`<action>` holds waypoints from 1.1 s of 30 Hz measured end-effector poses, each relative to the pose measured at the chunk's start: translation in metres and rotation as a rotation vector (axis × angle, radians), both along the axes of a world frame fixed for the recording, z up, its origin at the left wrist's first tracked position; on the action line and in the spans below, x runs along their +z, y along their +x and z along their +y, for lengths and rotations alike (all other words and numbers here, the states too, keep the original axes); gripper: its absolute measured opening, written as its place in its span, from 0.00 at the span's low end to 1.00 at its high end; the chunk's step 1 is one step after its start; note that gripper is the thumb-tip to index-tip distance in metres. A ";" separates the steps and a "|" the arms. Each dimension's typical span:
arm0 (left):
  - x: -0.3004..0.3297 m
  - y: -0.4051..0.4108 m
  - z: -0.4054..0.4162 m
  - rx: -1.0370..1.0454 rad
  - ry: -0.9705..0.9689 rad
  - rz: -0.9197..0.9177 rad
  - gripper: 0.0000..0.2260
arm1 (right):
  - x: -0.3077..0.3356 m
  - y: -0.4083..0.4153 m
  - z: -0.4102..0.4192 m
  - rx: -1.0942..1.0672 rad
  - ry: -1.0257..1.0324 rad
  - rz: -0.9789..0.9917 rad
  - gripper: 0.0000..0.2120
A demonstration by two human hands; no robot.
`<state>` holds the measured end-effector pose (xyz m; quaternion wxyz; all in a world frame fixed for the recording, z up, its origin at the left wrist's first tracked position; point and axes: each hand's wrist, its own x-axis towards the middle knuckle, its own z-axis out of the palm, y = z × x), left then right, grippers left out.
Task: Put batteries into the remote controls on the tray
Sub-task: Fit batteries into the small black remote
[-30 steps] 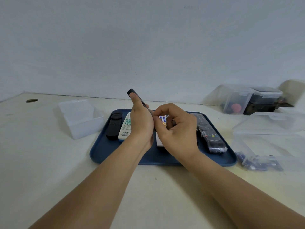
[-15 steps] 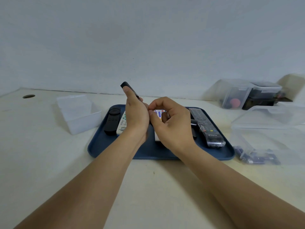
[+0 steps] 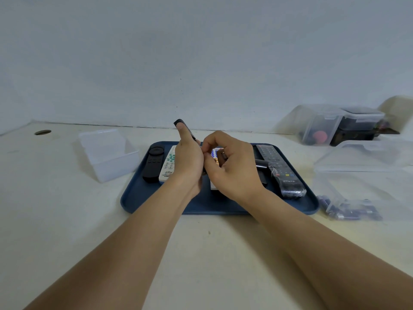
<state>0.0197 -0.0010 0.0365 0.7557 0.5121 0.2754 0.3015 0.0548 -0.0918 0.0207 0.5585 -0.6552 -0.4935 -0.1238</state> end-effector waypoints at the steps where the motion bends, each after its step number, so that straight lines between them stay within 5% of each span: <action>1: 0.001 0.000 -0.001 -0.004 -0.013 -0.006 0.27 | -0.001 -0.001 0.001 0.007 0.005 0.012 0.07; 13: -0.001 0.001 -0.005 -0.035 -0.032 -0.001 0.30 | -0.005 0.002 0.006 -0.041 0.073 0.175 0.10; 18: -0.002 0.005 -0.001 -0.029 -0.027 0.002 0.28 | 0.006 0.006 0.007 -0.035 0.211 0.706 0.14; 22: -0.001 0.001 0.000 -0.083 -0.041 -0.053 0.28 | 0.015 0.025 -0.001 0.199 0.437 1.369 0.09; 25: 0.002 -0.006 0.007 -0.111 -0.023 -0.077 0.28 | 0.009 0.037 -0.008 0.346 0.531 1.687 0.08; 28: 0.014 -0.023 0.028 -0.071 -0.011 -0.070 0.25 | 0.016 0.028 -0.010 0.333 0.412 1.682 0.04; 33: 0.040 -0.071 0.096 0.117 0.139 0.014 0.13 | 0.054 0.002 0.024 0.284 0.015 1.261 0.05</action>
